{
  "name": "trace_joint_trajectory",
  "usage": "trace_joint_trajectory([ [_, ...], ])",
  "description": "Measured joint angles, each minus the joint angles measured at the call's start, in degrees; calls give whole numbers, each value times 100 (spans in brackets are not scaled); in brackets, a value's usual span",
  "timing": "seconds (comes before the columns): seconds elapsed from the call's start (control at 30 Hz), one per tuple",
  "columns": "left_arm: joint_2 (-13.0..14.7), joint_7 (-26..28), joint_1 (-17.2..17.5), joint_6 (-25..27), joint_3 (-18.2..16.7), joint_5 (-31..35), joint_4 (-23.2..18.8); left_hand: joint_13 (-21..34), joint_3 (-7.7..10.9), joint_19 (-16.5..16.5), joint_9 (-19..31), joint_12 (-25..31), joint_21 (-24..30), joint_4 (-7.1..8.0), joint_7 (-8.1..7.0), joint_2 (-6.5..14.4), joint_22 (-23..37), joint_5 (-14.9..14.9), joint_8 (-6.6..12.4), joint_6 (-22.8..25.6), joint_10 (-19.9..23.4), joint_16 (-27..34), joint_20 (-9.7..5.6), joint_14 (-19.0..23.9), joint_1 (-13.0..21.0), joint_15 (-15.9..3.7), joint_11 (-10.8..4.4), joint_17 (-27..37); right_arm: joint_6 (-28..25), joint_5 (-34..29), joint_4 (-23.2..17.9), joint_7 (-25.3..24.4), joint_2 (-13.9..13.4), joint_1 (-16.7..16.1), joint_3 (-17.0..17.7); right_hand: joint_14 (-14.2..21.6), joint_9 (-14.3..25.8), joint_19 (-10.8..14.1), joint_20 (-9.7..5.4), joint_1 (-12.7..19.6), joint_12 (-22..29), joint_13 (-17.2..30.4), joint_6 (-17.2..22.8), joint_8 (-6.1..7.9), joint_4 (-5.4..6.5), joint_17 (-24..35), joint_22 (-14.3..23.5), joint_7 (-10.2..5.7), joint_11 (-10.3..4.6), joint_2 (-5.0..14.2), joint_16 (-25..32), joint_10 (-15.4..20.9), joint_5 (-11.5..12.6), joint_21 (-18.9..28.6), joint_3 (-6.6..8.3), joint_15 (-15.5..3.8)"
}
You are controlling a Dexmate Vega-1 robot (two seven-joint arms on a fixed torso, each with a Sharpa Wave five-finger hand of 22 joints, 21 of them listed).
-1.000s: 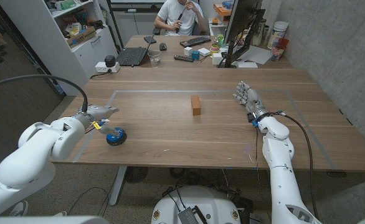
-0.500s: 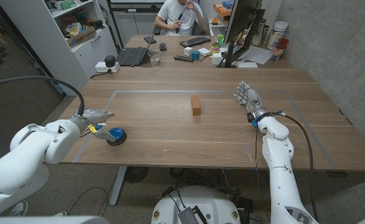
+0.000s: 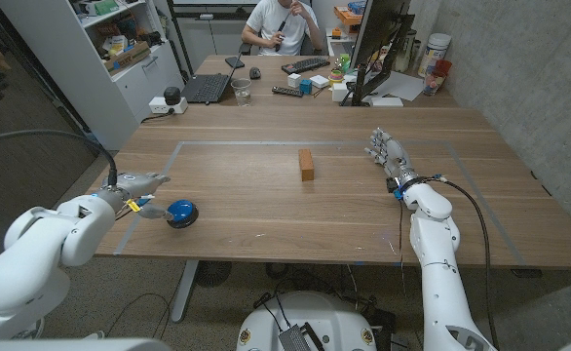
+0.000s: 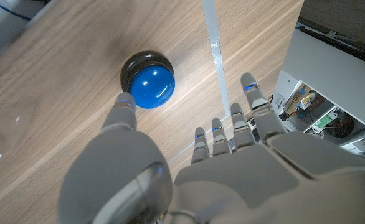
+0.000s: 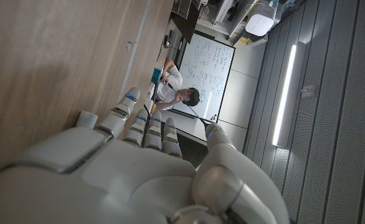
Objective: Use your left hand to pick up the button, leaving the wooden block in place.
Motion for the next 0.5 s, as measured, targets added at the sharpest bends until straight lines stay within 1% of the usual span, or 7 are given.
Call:
trace_joint_trajectory([
  [0.03,-16,34,-19,0,5,-101,23,0,-23,0,0,0,0,23,0,0,0,0,0,0,0,0,0,0,0,0,0,0,0,0,-3,3,-2,-2,0,0,0,0,0,0,0,0,14,0,0,0,0,-14,0,0,0,0,0,0,0,0],
  [0.17,-38,71,-49,0,23,-249,63,0,-22,0,0,0,0,22,0,0,0,0,0,0,0,0,0,0,0,0,0,0,1,0,-8,12,-12,-10,2,0,0,0,0,-23,0,0,32,0,10,0,0,-32,0,-23,0,0,0,0,-10,0],
  [0.2,-60,73,-123,0,69,-275,136,0,-33,0,0,0,0,33,0,9,0,0,0,0,7,0,0,0,-9,0,8,0,5,0,-8,31,-14,-11,5,0,0,23,23,-23,0,0,32,0,20,0,0,-32,0,-23,0,0,0,0,-20,0],
  [0.3,-55,54,-189,6,115,-342,176,-1,-46,64,0,22,0,46,-22,27,0,0,22,22,34,0,1,26,-27,27,34,0,10,2,-8,39,-21,-13,20,0,0,32,32,-23,0,0,32,0,24,0,0,-32,0,-23,0,0,0,0,-24,0],
  [0.33,-8,40,-279,11,190,-355,216,0,-45,64,0,21,0,45,-22,27,1,0,22,22,34,0,1,26,-27,26,34,0,19,14,-8,45,-25,-13,31,0,0,32,32,-23,0,0,32,0,24,0,0,-32,0,-23,0,0,0,0,-24,0],
  [0.4,24,-7,-338,30,241,-396,239,0,-63,64,0,21,0,63,7,27,0,0,22,52,34,0,1,26,-27,26,34,0,26,24,0,48,-29,-13,42,0,0,32,32,-23,0,0,32,0,24,0,0,-32,0,-23,0,0,0,0,-24,0],
  [0.5,85,-69,-464,63,347,-456,291,27,-95,64,0,21,0,47,8,25,0,0,22,53,34,0,1,26,-25,26,34,0,33,45,30,55,-33,-13,57,0,0,32,32,-23,0,0,32,0,24,0,0,-32,0,-23,0,0,0,0,-24,0],
])
